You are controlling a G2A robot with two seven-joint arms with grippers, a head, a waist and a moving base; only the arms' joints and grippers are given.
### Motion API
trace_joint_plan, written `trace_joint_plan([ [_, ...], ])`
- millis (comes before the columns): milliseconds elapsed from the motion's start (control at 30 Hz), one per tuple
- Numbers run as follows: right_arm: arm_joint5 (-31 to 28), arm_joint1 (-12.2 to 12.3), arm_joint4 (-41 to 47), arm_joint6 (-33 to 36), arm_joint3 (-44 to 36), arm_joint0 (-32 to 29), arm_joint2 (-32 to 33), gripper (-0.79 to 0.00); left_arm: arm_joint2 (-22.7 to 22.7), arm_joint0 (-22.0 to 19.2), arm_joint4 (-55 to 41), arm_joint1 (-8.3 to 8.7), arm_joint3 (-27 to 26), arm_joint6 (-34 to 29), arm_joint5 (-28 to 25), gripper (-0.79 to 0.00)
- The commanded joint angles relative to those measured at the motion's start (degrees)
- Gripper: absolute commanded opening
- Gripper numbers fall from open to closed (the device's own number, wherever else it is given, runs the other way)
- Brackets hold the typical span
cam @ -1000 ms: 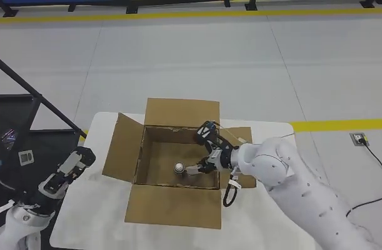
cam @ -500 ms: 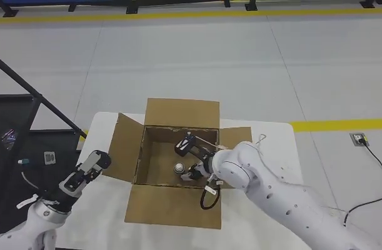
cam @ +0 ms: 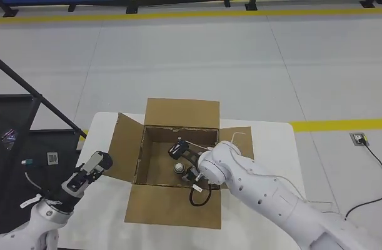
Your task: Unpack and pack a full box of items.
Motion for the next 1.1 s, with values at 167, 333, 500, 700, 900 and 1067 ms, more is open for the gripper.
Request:
trace_joint_plan([
  [167, -1.8, -1.7, 0.5, -0.7, 3.7, 0.1, -0.4, -0.465, 0.0, 0.0, 0.0, 0.00, 0.0, 0.0, 0.0, 0.000],
  [333, -2.1, -2.4, 0.1, -1.7, 4.4, 0.0, 0.2, -0.785, 0.0, 0.0, 0.0, 0.00, 0.0, 0.0, 0.0, 0.000],
  [500, -2.3, -1.8, -1.0, -1.3, 2.7, -0.7, 2.3, -0.785, 0.0, 0.0, 0.0, 0.00, 0.0, 0.0, 0.0, 0.000],
  [700, -1.8, -0.2, -4.0, 1.8, -2.7, -2.7, 5.4, -0.785, 0.0, 0.0, 0.0, 0.00, 0.0, 0.0, 0.0, 0.000],
  [900, 0.7, 1.6, -8.9, 5.9, -10.3, -4.7, 9.1, -0.785, 0.0, 0.0, 0.0, 0.00, 0.0, 0.0, 0.0, 0.000],
  [1067, 5.6, 5.2, -17.5, 13.6, -26.8, -9.5, 18.0, -0.785, 0.0, 0.0, 0.0, 0.00, 0.0, 0.0, 0.0, 0.000],
])
